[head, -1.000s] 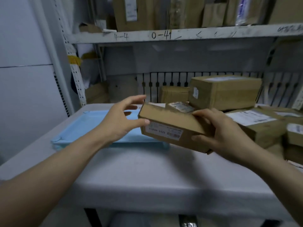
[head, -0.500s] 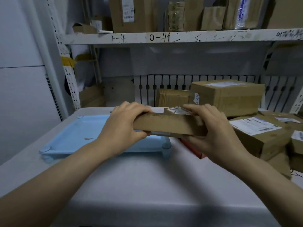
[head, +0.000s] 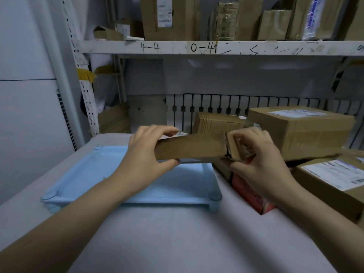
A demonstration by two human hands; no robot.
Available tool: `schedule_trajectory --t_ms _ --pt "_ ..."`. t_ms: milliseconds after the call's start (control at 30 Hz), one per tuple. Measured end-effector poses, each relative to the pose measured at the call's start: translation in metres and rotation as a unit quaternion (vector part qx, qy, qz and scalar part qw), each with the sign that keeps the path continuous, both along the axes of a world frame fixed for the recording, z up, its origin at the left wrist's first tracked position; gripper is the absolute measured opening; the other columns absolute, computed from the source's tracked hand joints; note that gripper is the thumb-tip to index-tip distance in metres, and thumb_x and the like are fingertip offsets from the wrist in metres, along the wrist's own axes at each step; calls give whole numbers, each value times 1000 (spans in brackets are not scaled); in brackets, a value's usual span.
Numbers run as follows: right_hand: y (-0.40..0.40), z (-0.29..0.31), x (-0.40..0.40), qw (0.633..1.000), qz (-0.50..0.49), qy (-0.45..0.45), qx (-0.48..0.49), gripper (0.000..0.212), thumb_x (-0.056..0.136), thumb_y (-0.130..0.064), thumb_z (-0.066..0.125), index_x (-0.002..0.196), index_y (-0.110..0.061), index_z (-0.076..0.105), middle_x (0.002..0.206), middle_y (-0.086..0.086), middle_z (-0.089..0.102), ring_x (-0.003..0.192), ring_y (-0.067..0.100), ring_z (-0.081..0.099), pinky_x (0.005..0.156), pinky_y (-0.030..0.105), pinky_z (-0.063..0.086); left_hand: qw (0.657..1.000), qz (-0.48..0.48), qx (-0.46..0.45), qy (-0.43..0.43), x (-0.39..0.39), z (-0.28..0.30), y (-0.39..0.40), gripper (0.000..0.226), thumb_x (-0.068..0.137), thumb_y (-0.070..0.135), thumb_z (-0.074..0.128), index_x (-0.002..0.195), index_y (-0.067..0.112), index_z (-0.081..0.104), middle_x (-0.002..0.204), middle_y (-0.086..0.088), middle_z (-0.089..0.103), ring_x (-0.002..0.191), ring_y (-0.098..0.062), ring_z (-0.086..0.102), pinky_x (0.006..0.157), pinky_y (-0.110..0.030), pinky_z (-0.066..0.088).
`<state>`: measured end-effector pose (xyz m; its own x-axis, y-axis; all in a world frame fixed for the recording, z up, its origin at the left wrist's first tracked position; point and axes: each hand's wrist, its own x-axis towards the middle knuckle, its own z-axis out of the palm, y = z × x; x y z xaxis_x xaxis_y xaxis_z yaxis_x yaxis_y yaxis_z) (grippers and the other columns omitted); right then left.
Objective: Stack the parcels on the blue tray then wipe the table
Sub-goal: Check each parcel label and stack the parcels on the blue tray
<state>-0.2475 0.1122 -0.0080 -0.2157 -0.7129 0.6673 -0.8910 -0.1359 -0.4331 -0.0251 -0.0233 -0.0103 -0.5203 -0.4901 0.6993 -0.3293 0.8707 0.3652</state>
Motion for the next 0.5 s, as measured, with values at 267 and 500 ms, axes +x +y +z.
schedule_trajectory --t_ms 267,500 --pt "-31 14 28 995 -6 85 -45 48 70 -23 81 115 -27 65 107 -8 52 102 15 33 83 45 40 999 -12 -10 34 2 5 -9 51 72 19 85 114 33 61 106 15 58 102 -12 49 90 -22 41" --pt "-32 12 24 1000 6 -20 0 89 71 -30 87 146 -34 40 127 -10 40 125 16 38 105 38 37 977 -57 182 93 24 -2 -22 45 77 11 82 113 27 62 108 10 66 101 -12 62 91 -22 50"
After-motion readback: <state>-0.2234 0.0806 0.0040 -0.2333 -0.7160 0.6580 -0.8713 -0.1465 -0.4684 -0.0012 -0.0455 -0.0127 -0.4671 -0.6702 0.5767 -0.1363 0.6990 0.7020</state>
